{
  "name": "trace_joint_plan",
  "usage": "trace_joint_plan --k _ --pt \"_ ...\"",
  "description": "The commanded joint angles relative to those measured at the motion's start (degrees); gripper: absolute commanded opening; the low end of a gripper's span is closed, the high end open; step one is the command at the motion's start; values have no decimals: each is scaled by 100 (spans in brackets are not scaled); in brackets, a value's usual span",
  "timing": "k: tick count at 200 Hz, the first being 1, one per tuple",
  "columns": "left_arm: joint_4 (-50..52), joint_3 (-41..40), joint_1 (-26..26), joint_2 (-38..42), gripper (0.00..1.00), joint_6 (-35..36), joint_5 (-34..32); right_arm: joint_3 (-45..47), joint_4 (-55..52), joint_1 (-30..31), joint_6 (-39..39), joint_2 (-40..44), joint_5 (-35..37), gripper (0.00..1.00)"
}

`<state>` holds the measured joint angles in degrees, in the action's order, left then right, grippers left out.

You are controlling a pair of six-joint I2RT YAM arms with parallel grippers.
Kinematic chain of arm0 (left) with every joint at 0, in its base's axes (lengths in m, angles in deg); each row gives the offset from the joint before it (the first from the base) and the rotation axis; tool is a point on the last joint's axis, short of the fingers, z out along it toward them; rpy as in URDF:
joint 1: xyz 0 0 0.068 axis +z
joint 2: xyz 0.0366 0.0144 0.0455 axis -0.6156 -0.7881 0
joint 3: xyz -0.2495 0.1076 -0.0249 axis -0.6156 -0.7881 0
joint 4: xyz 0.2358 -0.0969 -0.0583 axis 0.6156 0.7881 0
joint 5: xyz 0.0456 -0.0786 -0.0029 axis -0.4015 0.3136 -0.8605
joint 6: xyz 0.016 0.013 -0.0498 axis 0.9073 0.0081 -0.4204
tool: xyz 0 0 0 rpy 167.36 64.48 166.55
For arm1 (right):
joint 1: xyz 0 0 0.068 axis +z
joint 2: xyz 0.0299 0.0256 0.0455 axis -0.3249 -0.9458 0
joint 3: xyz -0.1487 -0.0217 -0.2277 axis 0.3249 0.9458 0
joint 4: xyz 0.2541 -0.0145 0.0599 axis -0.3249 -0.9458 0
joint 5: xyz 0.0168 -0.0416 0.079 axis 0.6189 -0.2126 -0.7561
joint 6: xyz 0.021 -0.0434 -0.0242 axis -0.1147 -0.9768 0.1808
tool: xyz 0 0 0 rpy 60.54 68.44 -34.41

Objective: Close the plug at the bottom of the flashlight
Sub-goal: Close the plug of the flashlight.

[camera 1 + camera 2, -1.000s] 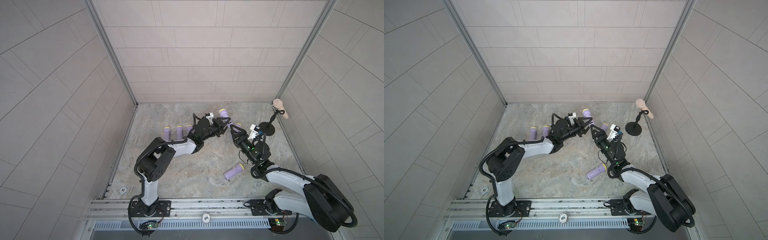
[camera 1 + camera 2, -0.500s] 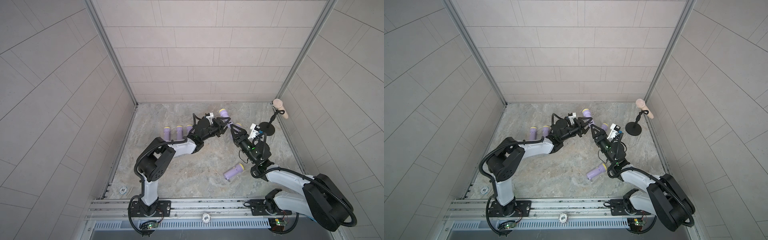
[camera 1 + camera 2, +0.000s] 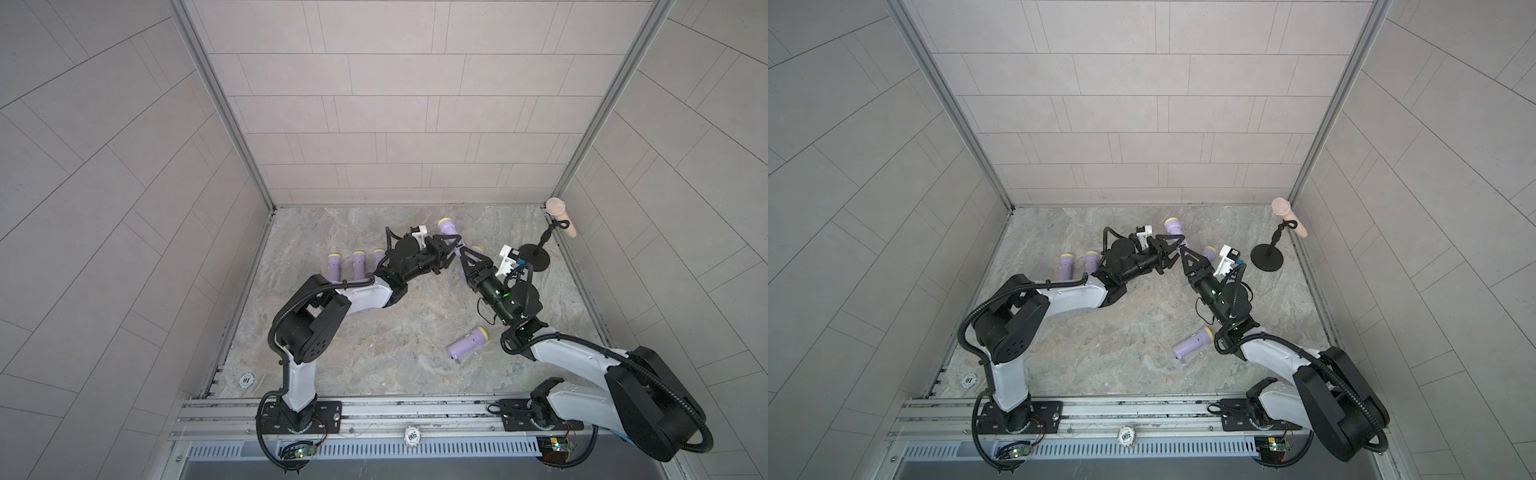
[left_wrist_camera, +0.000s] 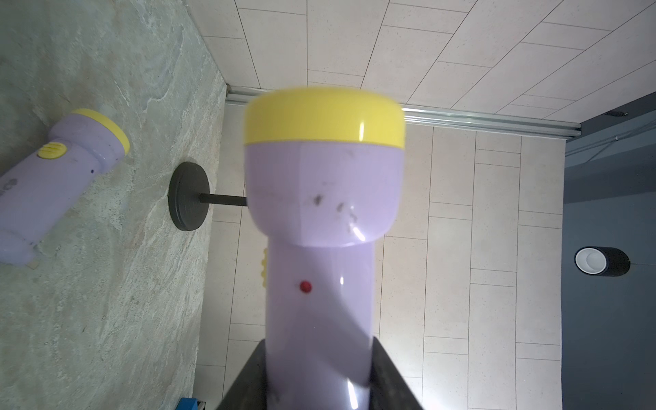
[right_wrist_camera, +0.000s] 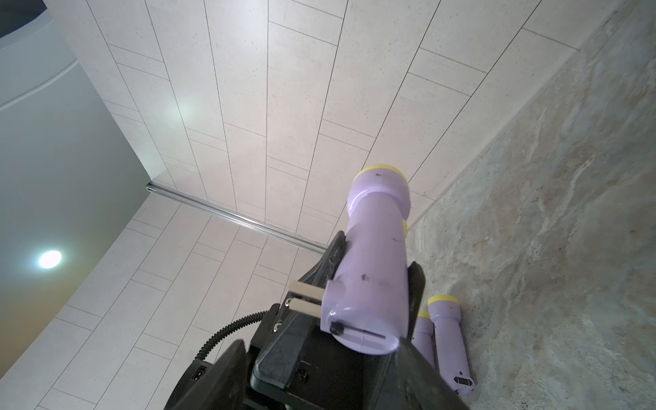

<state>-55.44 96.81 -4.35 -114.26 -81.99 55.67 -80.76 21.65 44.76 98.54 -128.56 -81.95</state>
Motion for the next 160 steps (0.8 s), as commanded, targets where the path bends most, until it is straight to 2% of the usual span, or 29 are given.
trace_joint_plan --k 1,160 --pt "-354 -42 -46 234 0 -128 54 -100 194 -36 -28 -70 -49 67" --pt "-613 -169 -98 207 0 -238 -21 -80 588 -38 29 -204 46 63"
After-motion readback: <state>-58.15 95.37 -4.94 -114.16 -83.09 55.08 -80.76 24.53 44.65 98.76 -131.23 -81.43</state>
